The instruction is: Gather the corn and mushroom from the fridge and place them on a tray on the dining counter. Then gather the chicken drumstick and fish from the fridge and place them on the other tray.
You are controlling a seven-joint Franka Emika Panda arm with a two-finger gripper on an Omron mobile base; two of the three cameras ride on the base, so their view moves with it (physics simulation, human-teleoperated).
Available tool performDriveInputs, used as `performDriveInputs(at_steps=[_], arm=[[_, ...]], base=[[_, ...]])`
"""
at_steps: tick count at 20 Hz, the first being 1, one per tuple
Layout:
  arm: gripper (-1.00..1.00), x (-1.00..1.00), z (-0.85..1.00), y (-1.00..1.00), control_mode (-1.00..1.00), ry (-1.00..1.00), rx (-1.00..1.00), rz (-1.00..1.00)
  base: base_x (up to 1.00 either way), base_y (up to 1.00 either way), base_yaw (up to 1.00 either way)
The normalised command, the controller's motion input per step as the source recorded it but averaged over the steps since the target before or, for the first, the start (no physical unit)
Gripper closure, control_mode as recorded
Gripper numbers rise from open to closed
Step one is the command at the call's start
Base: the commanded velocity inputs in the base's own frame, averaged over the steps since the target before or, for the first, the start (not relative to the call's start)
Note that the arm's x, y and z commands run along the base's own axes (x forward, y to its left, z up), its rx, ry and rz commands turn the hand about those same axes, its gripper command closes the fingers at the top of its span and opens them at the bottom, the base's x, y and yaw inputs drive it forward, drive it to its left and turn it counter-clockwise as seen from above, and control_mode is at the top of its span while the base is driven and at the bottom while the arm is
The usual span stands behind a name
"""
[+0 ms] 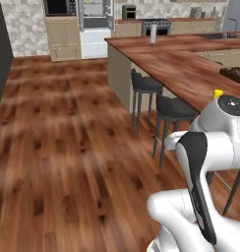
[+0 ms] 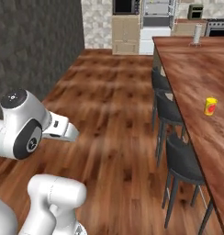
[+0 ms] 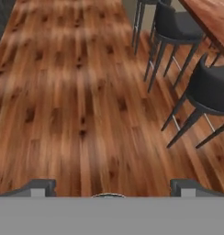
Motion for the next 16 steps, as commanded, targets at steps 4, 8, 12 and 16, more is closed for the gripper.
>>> performDriveInputs(at_steps=[4,8,12,16], arm=[[-1.0,0.0,0.0,0.0,1.0,0.0,0.0,0.0],[-1.0,0.0,0.0,0.0,1.0,0.0,0.0,0.0],[-1.0,0.0,0.0,0.0,1.0,0.0,0.0,0.0],[-1.0,0.0,0.0,0.0,1.0,0.0,0.0,0.0]], base=[[1.0,0.37,0.0],[1.0,0.24,-0.04],[1.0,0.42,-0.17],[1.0,0.6,-0.34]])
